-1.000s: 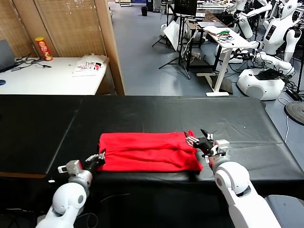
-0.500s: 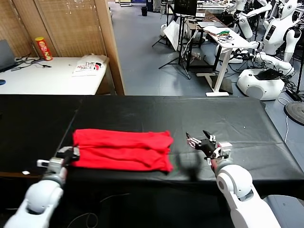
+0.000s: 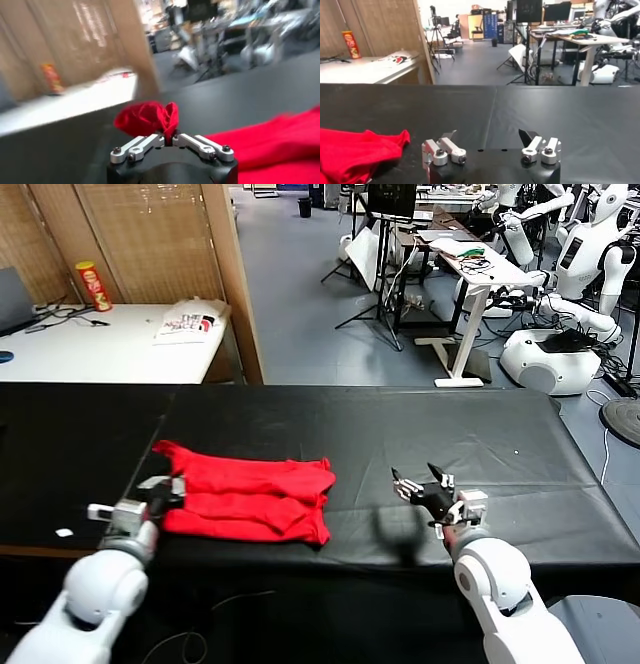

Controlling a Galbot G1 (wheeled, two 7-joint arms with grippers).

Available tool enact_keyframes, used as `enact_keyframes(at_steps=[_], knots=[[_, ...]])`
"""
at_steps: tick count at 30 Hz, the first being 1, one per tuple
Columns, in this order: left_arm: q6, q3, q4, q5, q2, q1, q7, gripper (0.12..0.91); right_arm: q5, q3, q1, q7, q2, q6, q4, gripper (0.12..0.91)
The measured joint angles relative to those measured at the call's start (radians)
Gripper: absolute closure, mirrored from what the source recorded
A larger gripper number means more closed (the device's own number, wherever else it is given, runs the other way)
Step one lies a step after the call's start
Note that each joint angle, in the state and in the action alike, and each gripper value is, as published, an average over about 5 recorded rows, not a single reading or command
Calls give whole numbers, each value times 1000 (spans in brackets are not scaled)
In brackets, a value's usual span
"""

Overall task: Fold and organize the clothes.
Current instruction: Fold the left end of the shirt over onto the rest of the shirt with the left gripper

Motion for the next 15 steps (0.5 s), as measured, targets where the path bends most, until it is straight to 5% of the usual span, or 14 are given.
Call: enact_keyframes(at_steps=[5, 15], knots=[[-1, 81, -10, -119, -78, -54, -21, 871, -4, 6, -7, 0, 3, 0, 1, 227], [-5, 156, 54, -120, -203, -105, -24, 871, -7, 5, -12, 0, 5, 0, 1, 227]])
